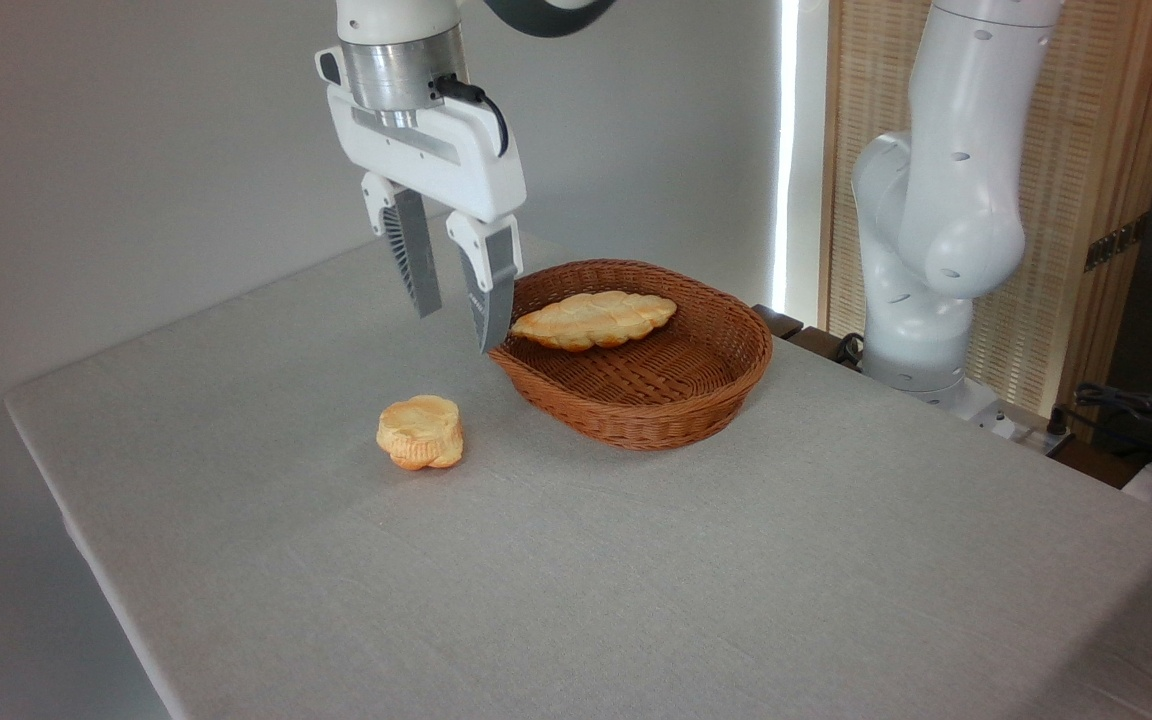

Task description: Put bread into the basket

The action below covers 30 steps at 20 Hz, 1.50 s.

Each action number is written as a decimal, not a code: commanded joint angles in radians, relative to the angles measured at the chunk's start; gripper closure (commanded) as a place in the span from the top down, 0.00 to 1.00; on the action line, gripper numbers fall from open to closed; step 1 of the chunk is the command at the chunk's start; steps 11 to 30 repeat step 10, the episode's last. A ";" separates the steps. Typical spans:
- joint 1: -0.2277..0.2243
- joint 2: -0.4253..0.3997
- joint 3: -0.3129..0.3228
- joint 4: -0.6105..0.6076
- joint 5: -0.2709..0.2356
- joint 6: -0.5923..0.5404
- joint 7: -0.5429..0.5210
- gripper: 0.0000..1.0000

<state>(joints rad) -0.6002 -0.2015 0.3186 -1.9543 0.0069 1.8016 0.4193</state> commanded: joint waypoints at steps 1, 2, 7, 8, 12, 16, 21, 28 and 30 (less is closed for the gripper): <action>-0.009 0.019 0.083 0.008 0.012 0.038 0.096 1.00; -0.009 0.019 0.101 0.008 0.012 0.038 0.127 1.00; -0.009 0.065 0.152 0.009 0.010 0.093 0.200 1.00; -0.010 0.068 0.160 0.009 0.010 0.093 0.205 1.00; -0.009 0.070 0.161 0.009 0.010 0.110 0.205 1.00; -0.009 0.070 0.161 0.009 0.010 0.110 0.205 1.00; -0.009 0.070 0.161 0.009 0.010 0.110 0.205 1.00; -0.009 0.070 0.161 0.009 0.010 0.110 0.205 1.00; -0.009 0.070 0.161 0.009 0.010 0.110 0.205 1.00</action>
